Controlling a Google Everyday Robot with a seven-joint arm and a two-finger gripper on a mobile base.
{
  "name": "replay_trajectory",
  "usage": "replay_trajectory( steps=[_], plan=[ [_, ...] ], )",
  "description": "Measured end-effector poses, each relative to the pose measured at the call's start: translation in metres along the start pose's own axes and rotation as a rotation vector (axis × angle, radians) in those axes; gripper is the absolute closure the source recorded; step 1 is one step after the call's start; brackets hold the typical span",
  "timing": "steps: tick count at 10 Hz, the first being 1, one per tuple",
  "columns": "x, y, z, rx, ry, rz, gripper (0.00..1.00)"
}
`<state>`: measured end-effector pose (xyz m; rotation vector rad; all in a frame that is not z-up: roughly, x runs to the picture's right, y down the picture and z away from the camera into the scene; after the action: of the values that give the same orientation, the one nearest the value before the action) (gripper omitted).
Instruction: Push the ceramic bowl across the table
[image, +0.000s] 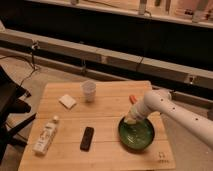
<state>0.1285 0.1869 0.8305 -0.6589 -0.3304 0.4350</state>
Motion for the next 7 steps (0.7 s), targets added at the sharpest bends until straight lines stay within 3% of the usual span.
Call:
replay_trajectory(
  steps=[7],
  plan=[
    [-0.023, 0.006, 0.010, 0.002, 0.000, -0.045, 0.96]
  ],
)
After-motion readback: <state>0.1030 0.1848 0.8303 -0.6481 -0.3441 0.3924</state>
